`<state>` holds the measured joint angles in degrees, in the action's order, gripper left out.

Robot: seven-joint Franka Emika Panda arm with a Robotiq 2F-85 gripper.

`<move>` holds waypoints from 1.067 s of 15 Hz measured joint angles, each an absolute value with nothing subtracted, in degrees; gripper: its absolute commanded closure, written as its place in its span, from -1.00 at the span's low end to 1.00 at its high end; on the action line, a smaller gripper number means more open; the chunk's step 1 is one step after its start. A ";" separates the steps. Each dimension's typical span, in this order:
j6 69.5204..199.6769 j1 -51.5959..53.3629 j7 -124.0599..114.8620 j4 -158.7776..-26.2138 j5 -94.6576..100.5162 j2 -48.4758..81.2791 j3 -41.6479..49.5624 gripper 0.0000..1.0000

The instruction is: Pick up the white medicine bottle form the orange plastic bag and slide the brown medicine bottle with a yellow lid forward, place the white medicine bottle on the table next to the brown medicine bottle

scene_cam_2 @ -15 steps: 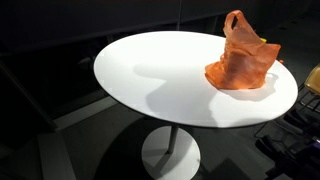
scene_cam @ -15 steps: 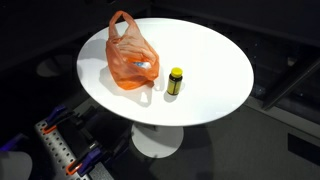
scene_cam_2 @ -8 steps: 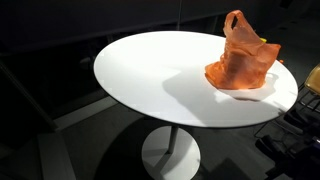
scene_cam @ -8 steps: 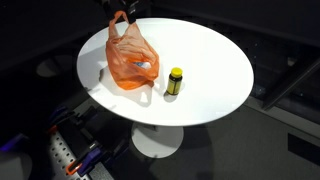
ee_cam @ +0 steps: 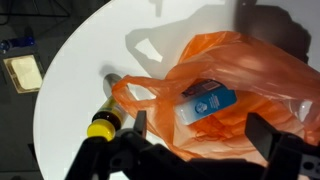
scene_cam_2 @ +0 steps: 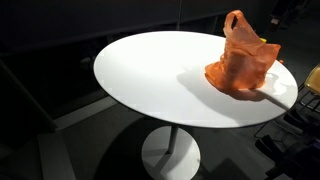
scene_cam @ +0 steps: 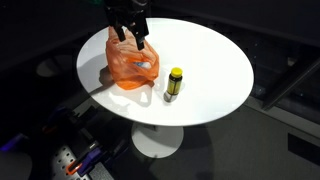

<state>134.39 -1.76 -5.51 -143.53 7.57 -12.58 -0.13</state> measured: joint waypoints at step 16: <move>140.29 -0.53 -5.34 -143.79 6.12 -8.06 -0.55 -1.00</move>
